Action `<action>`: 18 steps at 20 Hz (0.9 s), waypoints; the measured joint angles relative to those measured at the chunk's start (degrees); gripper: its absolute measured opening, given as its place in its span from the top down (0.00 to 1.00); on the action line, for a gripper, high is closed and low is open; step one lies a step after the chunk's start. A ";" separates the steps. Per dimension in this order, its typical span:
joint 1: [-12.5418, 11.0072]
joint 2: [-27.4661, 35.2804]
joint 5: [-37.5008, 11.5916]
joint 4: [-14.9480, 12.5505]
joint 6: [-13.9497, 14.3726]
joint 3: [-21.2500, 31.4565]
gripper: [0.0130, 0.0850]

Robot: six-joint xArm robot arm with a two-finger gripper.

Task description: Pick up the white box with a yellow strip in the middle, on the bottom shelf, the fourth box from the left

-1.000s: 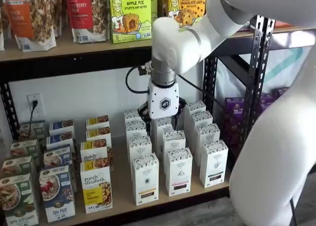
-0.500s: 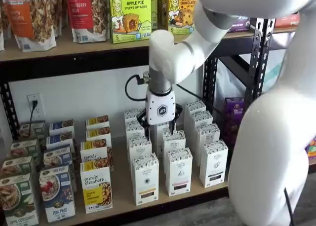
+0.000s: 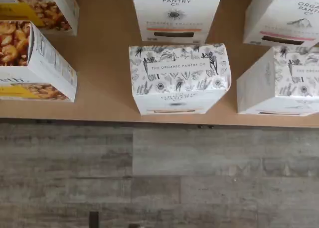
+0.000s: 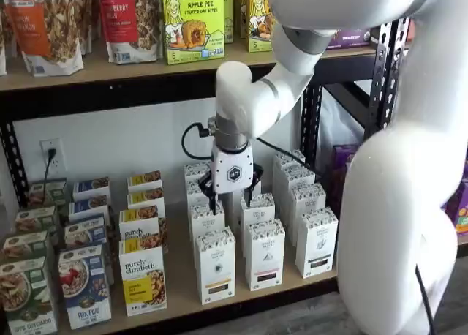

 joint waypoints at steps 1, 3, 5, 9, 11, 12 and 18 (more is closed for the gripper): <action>0.00 0.78 -0.61 0.00 0.03 -0.26 0.00; 0.04 2.09 -1.24 -0.59 0.67 -0.89 0.00; 0.19 3.40 -1.66 -1.51 1.65 -1.55 0.00; 0.38 6.12 -3.68 -1.49 1.94 -2.57 0.00; 0.43 7.39 -4.32 -0.71 1.31 -3.11 0.00; 0.48 8.31 -4.52 -0.06 0.78 -3.57 0.00; 0.24 12.26 -6.37 1.03 -0.38 -5.45 0.00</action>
